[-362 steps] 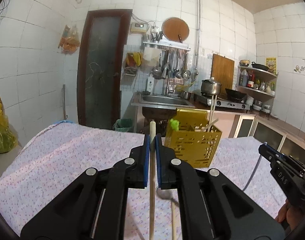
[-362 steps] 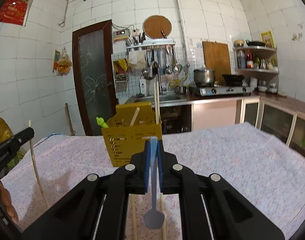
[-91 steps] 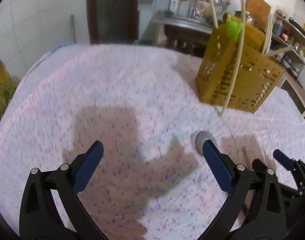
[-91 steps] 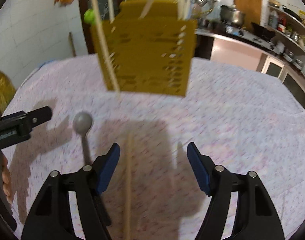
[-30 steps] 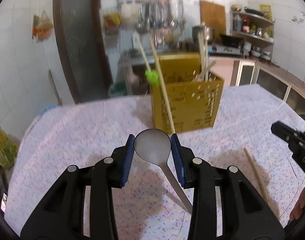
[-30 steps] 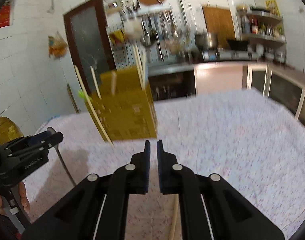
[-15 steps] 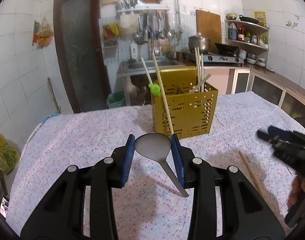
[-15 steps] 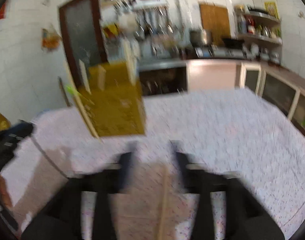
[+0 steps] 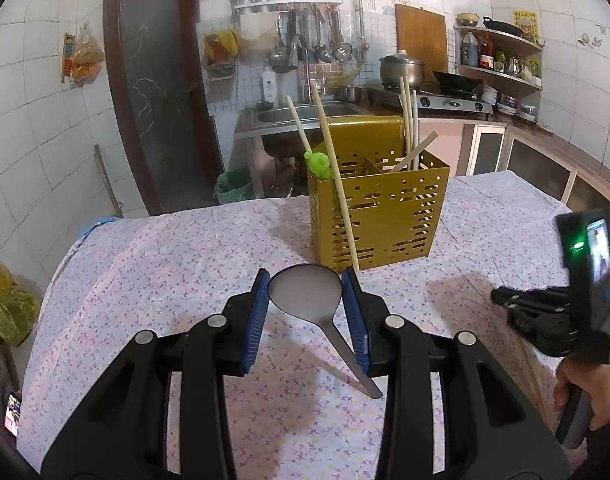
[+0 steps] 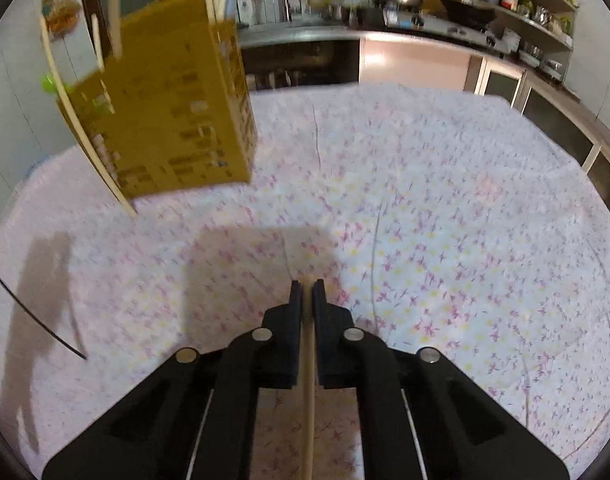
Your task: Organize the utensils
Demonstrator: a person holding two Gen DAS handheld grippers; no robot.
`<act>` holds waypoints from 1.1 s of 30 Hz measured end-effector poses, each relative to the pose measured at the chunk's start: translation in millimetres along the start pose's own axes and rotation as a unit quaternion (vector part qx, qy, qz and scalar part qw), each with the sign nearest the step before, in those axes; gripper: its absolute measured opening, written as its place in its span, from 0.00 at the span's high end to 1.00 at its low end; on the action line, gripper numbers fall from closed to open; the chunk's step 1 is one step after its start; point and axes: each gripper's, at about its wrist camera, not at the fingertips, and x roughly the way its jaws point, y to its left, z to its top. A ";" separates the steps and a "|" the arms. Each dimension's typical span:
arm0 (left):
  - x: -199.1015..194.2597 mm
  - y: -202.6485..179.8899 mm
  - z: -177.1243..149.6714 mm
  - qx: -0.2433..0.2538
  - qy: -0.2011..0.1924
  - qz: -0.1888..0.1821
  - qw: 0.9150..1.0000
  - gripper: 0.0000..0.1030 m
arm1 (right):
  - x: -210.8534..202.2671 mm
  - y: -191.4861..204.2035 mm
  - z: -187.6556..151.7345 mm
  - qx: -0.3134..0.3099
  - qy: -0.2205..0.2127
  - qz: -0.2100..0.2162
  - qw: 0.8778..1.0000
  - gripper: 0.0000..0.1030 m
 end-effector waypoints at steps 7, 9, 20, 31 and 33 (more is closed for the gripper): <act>-1.9 -2.1 -1.3 -0.007 -0.005 0.000 1.000 0.65 | -74.7 1.3 1.2 0.009 -0.144 0.074 0.987 0.94; -5.2 -3.7 -2.0 -0.008 -0.009 -0.002 1.000 0.65 | -98.6 5.2 0.0 -0.005 -0.198 0.069 0.978 0.94; -27.0 -5.7 1.0 -0.006 -0.045 -0.003 0.999 0.66 | -140.2 9.4 -15.9 -0.017 -0.338 0.058 0.939 0.94; -61.4 -1.0 53.7 -0.011 -0.129 0.005 0.992 0.66 | -193.1 19.3 31.2 -0.017 -0.412 0.081 0.908 0.94; -66.4 -0.2 78.2 -0.013 -0.159 0.010 0.987 0.65 | -199.8 24.3 56.5 -0.018 -0.429 0.082 0.900 0.94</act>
